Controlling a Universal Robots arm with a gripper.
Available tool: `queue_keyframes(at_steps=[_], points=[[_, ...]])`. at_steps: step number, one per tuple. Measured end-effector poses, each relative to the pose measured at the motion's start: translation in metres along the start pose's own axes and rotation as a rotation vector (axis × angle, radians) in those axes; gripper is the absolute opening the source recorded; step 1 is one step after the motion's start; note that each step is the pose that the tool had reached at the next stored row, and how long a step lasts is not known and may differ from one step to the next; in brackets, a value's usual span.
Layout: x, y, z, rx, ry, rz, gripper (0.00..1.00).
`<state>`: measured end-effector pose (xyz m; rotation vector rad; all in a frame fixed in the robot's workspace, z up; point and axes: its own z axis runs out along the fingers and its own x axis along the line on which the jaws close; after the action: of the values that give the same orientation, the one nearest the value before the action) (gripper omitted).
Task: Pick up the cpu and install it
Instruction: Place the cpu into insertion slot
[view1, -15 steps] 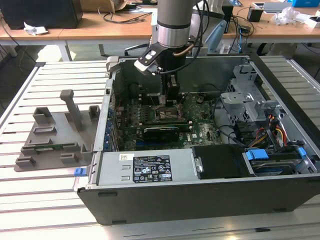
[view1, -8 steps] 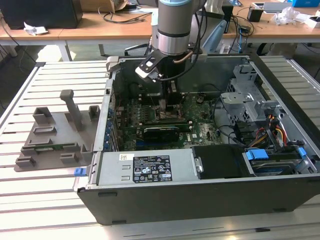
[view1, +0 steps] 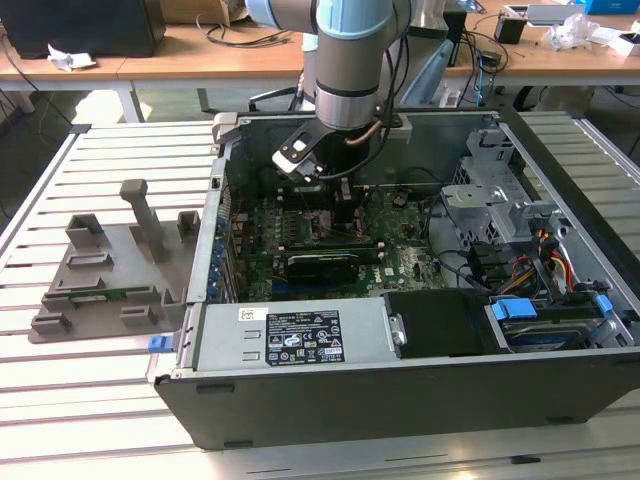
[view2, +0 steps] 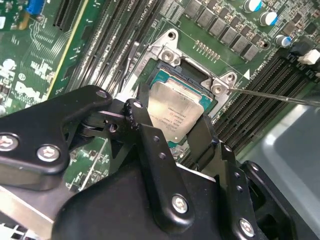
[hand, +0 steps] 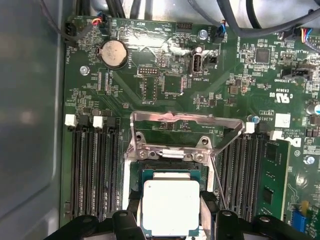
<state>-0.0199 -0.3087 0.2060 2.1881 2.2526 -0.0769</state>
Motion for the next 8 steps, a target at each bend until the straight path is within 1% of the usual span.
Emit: queue_keyframes(at_steps=[4,8], points=[[0.0001,0.0013,0.0011,0.0002,0.0000,0.006,0.55],[0.0005,0.0010,0.0024,0.0003,-0.0001,0.006,0.55]])
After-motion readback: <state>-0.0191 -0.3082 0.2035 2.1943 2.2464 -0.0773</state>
